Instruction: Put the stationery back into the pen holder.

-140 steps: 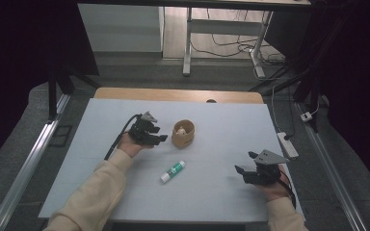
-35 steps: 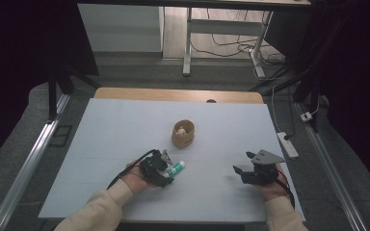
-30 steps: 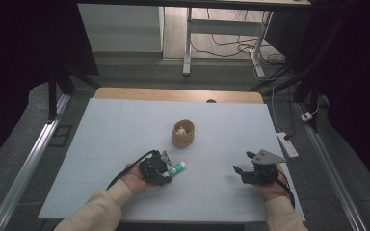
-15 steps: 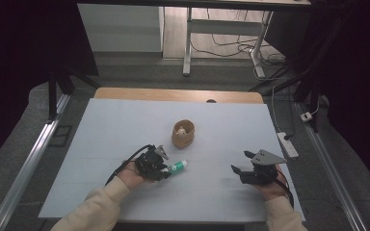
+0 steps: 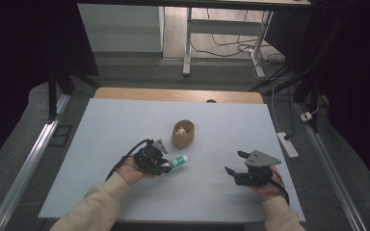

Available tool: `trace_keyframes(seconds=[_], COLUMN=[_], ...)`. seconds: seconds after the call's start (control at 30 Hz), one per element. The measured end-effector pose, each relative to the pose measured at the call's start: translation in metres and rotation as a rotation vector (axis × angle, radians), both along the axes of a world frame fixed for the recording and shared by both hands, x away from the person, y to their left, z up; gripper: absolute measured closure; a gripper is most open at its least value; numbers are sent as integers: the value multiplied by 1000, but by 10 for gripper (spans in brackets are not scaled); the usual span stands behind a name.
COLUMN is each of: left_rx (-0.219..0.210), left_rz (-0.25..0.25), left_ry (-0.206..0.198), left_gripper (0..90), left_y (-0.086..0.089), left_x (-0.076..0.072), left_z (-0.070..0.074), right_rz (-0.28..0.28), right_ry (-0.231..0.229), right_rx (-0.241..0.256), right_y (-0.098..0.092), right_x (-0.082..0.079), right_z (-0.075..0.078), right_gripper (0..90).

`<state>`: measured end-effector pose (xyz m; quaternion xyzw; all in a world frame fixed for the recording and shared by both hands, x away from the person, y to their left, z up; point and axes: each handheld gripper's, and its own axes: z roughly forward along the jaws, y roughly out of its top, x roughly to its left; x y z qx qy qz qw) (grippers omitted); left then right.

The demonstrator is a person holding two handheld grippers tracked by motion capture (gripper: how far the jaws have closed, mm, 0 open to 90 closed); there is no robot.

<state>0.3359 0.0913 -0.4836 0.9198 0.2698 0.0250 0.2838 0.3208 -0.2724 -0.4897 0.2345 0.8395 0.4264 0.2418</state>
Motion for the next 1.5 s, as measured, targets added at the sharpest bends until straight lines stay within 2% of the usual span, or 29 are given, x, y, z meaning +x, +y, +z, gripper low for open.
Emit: trace_keyframes(seconds=[0.3,0.53,0.67,0.83,1.13,1.5], left_rx=[-1,-4,-10,-11,-11,9], left_rz=[-22,-47,-61,-102,-155,-209], left_ry=[-10,-16,-25,-36,-40,-32], left_gripper=[641,643,643,643,643,643], left_y=[-12,-19,-23,-38,-58,-73], left_x=[5,10,13,12,10,7], left_z=[4,6,8,11,12,8], right_rz=[85,150,168,185,211,288], right_ry=[18,23,20,16,12,15], right_rx=[-3,-53,-65,-58,-84,-206], right_y=[23,45,51,55,60,82], right_x=[-2,-1,-1,-2,-5,-5], right_z=[6,7,8,12,13,8], right_gripper=[265,273,276,278,284,319])
